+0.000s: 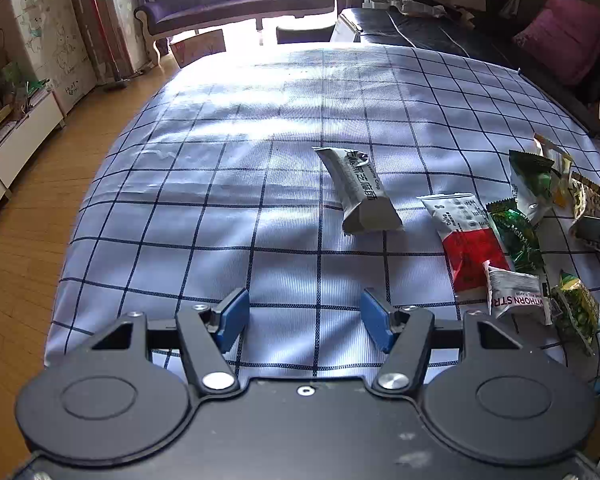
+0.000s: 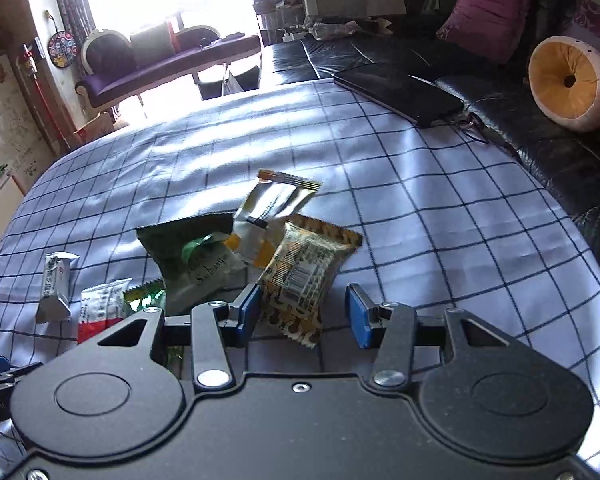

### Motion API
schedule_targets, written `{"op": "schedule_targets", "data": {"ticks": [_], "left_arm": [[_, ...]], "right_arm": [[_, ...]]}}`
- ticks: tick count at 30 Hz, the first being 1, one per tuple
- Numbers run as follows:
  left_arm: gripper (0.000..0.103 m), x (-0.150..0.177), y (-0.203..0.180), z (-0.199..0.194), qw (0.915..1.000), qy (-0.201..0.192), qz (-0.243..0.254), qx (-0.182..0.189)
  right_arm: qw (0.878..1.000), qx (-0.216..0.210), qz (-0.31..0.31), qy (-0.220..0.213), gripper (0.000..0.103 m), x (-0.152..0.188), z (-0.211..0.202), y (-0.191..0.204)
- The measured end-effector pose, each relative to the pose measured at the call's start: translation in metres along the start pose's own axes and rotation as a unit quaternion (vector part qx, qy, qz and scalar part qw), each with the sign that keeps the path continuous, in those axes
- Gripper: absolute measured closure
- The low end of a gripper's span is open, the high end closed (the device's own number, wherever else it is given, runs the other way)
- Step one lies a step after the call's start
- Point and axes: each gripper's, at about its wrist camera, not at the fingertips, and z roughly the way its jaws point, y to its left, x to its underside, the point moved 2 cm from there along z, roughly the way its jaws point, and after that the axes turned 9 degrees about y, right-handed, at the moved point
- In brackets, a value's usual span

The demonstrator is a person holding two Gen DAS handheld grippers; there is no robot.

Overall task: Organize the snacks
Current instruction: 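Move both tools back toward the snack pile, then grasp the white bar packet with the left tool while the right grasps the patterned biscuit packet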

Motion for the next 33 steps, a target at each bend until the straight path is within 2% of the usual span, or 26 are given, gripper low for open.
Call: {"op": "schedule_targets", "data": {"ticks": [6,12,18,23,33], "left_arm": [[0.039,0.001,-0.001,0.000,1.0000,0.001,-0.001,0.002],[0.039,0.000,0.000,0.000,1.0000,0.002,-0.002,0.004],[0.039,0.001,0.000,0.000,1.0000,0.000,-0.003,0.002],[0.039,0.001,0.000,-0.001,1.0000,-0.001,-0.004,0.002],[0.040,-0.003,0.001,-0.003,1.0000,0.007,-0.002,0.003]], "right_arm": [[0.999,0.003,0.035,-0.019,0.048,0.000,-0.013,-0.013],[0.999,0.007,0.009,-0.035,0.047,-0.009,-0.006,0.003],[0.998,0.044,-0.007,-0.038,0.047,-0.007,0.010,0.002],[0.998,0.042,-0.029,-0.042,0.046,-0.003,0.014,0.002],[0.997,0.026,-0.030,-0.060,0.046,0.004,0.010,-0.003]]}}
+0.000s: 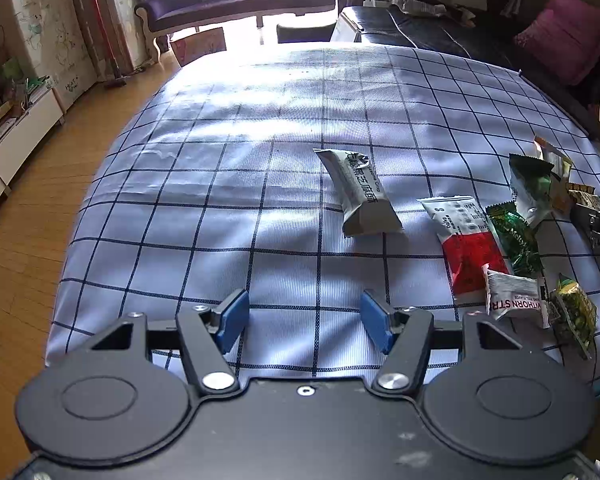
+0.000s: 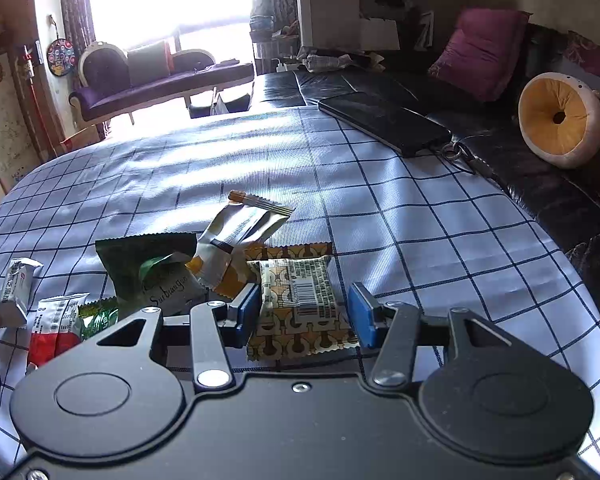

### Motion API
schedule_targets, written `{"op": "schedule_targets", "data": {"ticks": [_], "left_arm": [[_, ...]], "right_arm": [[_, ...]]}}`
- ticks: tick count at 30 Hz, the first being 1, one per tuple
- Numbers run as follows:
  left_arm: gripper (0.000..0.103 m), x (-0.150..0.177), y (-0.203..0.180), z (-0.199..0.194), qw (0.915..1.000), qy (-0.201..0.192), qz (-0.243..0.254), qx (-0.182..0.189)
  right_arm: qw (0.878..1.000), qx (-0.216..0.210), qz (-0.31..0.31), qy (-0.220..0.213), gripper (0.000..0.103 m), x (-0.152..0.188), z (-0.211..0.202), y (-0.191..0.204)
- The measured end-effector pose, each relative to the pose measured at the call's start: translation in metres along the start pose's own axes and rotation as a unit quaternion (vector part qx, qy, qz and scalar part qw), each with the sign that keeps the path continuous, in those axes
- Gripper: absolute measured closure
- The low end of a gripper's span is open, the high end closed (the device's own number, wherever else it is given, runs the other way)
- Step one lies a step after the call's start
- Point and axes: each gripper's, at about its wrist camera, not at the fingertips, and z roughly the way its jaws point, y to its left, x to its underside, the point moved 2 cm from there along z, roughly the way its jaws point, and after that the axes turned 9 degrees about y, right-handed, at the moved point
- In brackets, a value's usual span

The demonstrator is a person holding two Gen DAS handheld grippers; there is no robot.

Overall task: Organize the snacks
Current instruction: 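Grasp the white bar packet with the left tool while the right grasps the patterned biscuit packet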

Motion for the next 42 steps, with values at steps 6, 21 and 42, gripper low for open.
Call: {"op": "schedule_targets", "data": {"ticks": [6,21,42], "left_arm": [[0.041,-0.012,-0.006,-0.008,1.0000,0.005,0.003,0.000],[0.041,-0.067,-0.038,-0.007,0.9996,-0.024,-0.012,-0.008],[0.083,-0.075,-0.041,0.011,0.9992,-0.003,-0.039,-0.010]], "right_arm": [[1.000,-0.005,-0.003,-0.010,0.052,0.005,-0.007,-0.004],[0.997,-0.069,0.001,-0.027,0.055,0.005,-0.024,-0.008],[0.995,-0.084,0.008,-0.045,0.056,0.006,-0.029,-0.014]]}}
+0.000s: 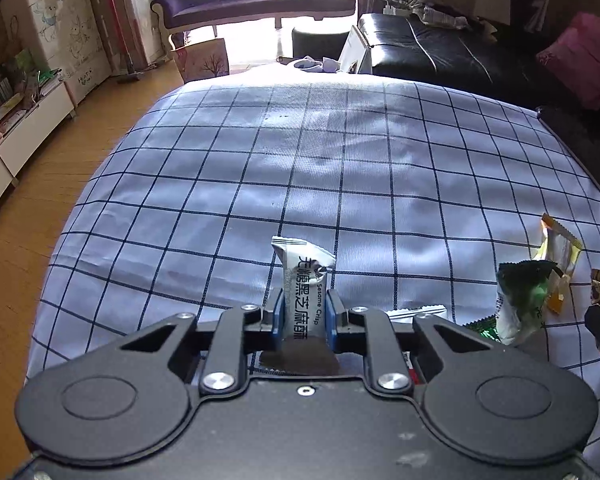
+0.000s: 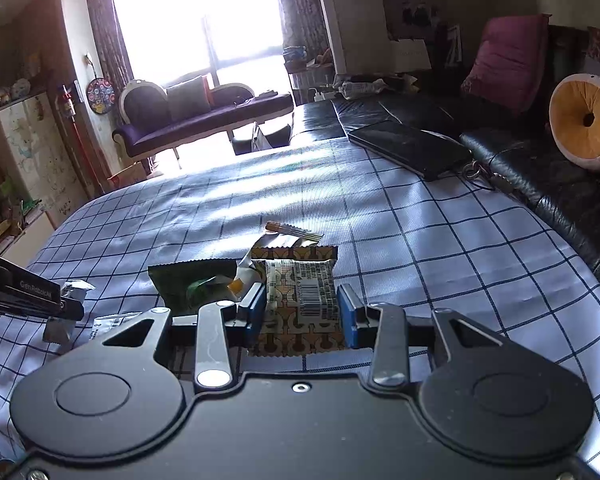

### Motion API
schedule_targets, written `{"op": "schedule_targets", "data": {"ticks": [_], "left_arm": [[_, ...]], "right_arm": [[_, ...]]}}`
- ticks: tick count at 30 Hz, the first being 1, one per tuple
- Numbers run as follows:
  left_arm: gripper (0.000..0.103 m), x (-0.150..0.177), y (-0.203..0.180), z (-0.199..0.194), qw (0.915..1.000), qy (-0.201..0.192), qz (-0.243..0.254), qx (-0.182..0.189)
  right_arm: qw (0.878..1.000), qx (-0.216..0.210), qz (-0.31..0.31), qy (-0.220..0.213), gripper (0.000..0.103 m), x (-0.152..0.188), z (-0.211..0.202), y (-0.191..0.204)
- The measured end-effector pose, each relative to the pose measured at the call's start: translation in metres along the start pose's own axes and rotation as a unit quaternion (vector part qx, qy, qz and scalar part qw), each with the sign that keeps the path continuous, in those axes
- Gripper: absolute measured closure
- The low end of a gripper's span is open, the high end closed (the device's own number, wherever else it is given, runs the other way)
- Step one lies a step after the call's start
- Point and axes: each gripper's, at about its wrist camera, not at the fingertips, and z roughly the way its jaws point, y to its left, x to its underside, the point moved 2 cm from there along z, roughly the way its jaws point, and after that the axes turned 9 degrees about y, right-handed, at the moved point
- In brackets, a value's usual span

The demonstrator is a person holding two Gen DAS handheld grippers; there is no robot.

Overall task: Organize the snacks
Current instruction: 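Grasp the white bar packet with the left tool while the right grasps the patterned biscuit packet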

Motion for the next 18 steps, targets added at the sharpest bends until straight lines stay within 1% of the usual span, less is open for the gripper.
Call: {"op": "schedule_targets", "data": {"ticks": [4,9,13,18], "left_arm": [[0.083,0.015,0.002,-0.033,0.9997,-0.015,0.001,0.017],[0.083,0.045,0.009,-0.075,0.9987,-0.026,0.008,0.043],[0.083,0.075,0.017,-0.103,0.9977,-0.022,0.019,0.061],[0.083,0.115,0.031,-0.126,0.9970,-0.009,0.028,0.072]], "right_arm": [[1.000,-0.001,0.000,-0.002,0.056,0.001,-0.001,-0.001],[1.000,-0.004,0.000,-0.007,0.056,0.001,-0.002,-0.002],[1.000,-0.009,0.010,-0.010,0.056,0.004,-0.004,-0.005],[0.999,-0.013,0.022,-0.018,0.056,0.005,-0.005,-0.008]]}}
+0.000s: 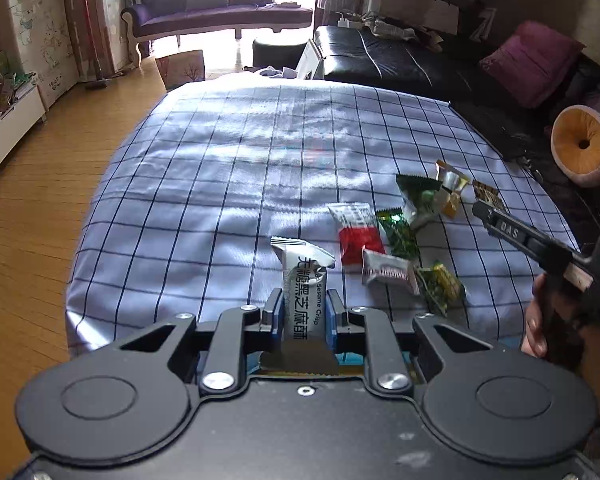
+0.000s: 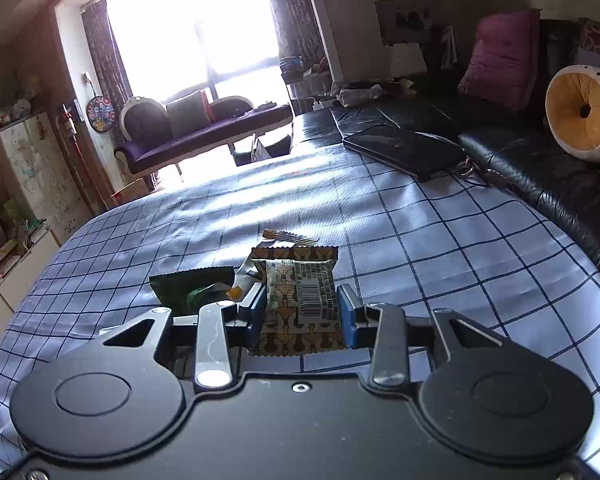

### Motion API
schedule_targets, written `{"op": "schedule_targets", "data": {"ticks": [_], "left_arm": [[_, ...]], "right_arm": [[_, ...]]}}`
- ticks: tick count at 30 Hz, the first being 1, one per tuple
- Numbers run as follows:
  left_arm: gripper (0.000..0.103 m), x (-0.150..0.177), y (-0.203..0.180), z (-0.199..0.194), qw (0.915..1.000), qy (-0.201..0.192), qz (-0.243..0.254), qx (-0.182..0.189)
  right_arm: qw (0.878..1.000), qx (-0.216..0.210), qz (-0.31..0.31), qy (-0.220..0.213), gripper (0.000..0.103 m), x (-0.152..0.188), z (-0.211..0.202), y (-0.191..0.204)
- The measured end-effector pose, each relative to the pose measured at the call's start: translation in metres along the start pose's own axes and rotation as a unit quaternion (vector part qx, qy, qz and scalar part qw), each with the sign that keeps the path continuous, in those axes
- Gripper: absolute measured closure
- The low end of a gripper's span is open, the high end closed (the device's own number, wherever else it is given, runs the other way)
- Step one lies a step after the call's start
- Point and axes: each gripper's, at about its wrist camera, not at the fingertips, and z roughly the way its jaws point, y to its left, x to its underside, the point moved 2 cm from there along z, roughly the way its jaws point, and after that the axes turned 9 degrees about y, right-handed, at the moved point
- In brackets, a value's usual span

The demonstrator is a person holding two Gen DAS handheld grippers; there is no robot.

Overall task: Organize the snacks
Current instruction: 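Grasp the white bar packet with the left tool while the right grasps the patterned biscuit packet, then carry both packets back over the gold tray with both tools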

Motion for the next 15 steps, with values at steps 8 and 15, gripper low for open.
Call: {"op": "schedule_targets", "data": {"ticks": [8,15], "left_arm": [[0.083,0.044,0.021,-0.019,0.9997,0.013,-0.006,0.021],[0.083,0.053,0.030,-0.027,0.9998,-0.004,-0.002,0.017]], "right_arm": [[1.000,-0.002,-0.023,-0.016,0.056,0.009,-0.003,0.007],[1.000,0.004,-0.016,-0.008,0.056,0.009,-0.006,0.007]]}}
